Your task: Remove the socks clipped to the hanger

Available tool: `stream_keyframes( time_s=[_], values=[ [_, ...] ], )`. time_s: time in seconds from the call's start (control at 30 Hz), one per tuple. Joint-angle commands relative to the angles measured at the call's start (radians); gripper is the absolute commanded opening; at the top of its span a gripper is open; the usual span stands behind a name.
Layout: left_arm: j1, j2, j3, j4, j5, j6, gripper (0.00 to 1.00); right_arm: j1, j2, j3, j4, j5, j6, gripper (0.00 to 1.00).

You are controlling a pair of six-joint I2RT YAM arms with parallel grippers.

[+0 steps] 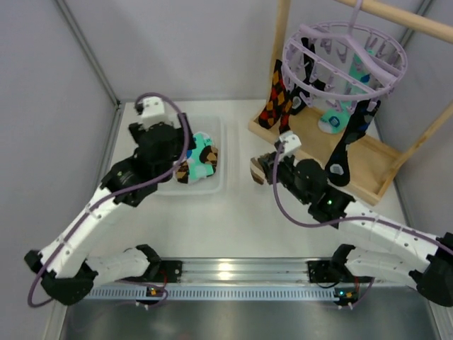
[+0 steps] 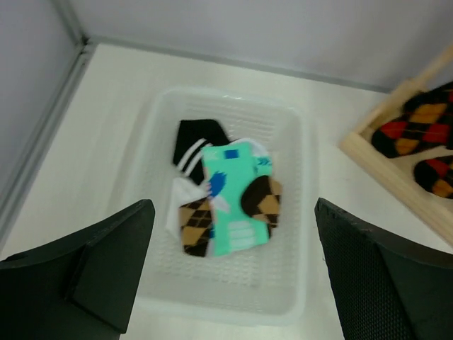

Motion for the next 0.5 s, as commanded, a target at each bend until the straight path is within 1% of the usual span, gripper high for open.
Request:
stream_keyframes(
  time_s=[0.0, 0.03, 0.07, 0.1, 0.13, 0.2, 0.23, 0.27, 0.3, 0.37, 0.4, 0.43, 0.47],
  values=[
    [0.204, -0.148, -0.148, -0.167, 0.072, -0.100, 0.98, -0.027, 0.189, 0.261, -0.057, -0.242, -0.068, 0.00],
    [0.252, -0.149, -0.166, -0.167, 0.088, -0.100, 0.98, -0.027, 0.235, 0.312, -0.062, -0.268, -0.071, 0.00],
    [0.289, -0.198, -0.183, -0.199, 0.103, -0.098, 0.98, -0.025, 0.283, 0.360, -0.063, -0.286, -0.071, 0.00],
    [0.348, -0.222, -0.202, -0.210, 0.106, -0.089, 0.98, -0.027, 0.330, 0.410, -0.060, -0.332, -0.071, 0.00],
    [0.369, -0.247, -0.229, -0.221, 0.106, -0.081, 0.98, -0.028, 0.428, 0.515, -0.065, -0.351, -0.071, 0.00],
    [0.401, -0.317, -0.248, -0.257, 0.073, -0.061, 0.98, -0.027, 0.530, 0.639, -0.103, -0.411, -0.071, 0.00],
    [0.406, -0.336, -0.255, -0.274, 0.051, -0.057, 0.98, -0.025, 0.627, 0.758, -0.115, -0.429, -0.067, 0.00],
    [0.409, -0.351, -0.257, -0.290, 0.030, -0.055, 0.98, -0.027, 0.674, 0.814, -0.123, -0.454, -0.062, 0.00],
    [0.409, -0.379, -0.262, -0.308, 0.025, -0.055, 0.98, -0.025, 0.766, 0.920, -0.148, -0.464, -0.053, 0.00],
    [0.409, -0.422, -0.286, -0.308, 0.027, -0.057, 0.98, -0.025, 0.858, 1.028, -0.186, -0.497, -0.048, 0.01],
    [0.409, -0.433, -0.300, -0.307, 0.027, -0.061, 0.98, -0.024, 0.939, 1.117, -0.217, -0.510, -0.042, 0.02],
    [0.409, -0.440, -0.324, -0.304, 0.027, -0.060, 0.98, -0.022, 0.975, 1.153, -0.226, -0.527, -0.042, 0.03],
    [0.409, -0.451, -0.340, -0.304, 0.027, -0.063, 0.98, -0.018, 1.005, 1.187, -0.240, -0.524, -0.044, 0.24]
  ],
)
